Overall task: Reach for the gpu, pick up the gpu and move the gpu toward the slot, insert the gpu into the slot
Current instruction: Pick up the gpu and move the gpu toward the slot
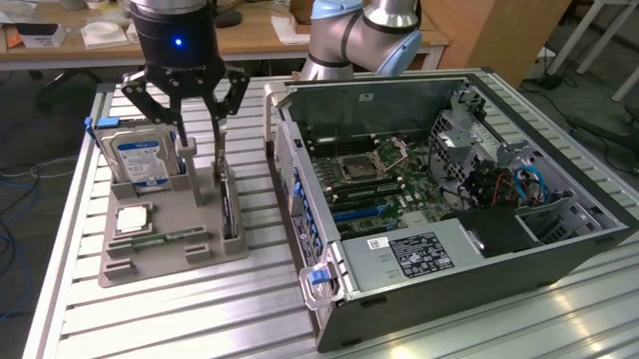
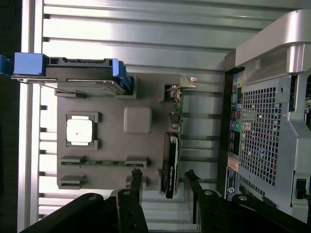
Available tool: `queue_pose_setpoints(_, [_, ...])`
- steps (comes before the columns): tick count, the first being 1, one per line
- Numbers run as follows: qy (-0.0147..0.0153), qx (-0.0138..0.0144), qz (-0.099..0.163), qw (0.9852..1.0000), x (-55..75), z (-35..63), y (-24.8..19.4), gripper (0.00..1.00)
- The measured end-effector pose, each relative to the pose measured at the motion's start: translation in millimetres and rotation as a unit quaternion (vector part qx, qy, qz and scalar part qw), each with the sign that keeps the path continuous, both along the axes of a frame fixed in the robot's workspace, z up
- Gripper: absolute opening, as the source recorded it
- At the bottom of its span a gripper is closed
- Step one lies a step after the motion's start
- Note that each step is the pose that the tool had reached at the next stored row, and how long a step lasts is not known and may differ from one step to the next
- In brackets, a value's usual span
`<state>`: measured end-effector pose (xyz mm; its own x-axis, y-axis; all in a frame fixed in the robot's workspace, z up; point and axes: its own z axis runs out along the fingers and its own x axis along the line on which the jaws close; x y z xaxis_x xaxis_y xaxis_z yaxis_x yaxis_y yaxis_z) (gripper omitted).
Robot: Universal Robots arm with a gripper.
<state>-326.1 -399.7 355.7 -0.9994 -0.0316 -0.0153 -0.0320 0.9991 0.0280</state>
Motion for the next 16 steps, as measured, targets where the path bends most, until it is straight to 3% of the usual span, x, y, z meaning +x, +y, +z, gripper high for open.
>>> queue_pose_setpoints(16, [0.0000,0.0000,0.000,1.0000,14.6,-23.8,-2.7,0.47])
